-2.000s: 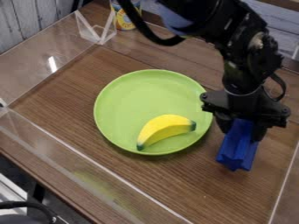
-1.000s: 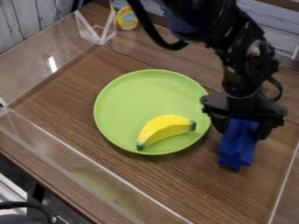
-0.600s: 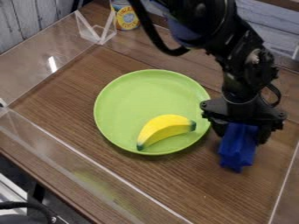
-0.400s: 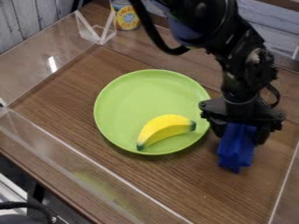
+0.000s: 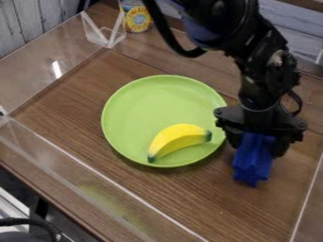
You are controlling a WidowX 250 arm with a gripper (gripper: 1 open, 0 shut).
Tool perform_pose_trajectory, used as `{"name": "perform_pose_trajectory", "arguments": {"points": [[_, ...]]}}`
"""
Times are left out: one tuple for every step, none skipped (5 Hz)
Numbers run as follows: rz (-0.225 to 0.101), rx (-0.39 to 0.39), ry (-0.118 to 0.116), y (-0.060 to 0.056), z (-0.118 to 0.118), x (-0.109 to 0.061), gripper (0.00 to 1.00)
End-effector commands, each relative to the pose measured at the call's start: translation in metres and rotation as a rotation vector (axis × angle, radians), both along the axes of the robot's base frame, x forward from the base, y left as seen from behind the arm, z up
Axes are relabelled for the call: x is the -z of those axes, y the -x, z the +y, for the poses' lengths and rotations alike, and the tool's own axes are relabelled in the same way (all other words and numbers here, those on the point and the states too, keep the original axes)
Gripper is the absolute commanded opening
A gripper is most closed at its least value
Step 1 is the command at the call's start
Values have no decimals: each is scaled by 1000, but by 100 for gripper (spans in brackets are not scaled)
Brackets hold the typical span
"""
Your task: Put the blue object in the green plate
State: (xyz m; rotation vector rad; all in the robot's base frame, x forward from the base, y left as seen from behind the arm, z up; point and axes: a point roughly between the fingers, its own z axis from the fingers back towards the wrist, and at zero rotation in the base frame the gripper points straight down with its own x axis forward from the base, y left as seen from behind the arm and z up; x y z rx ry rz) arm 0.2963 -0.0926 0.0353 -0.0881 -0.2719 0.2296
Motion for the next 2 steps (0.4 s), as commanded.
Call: {"name": "perform_pose_trajectory", "arguments": {"points": [[-40, 2, 4, -8, -1, -14, 0], [-33, 2, -3, -9, 1, -15, 0]]}}
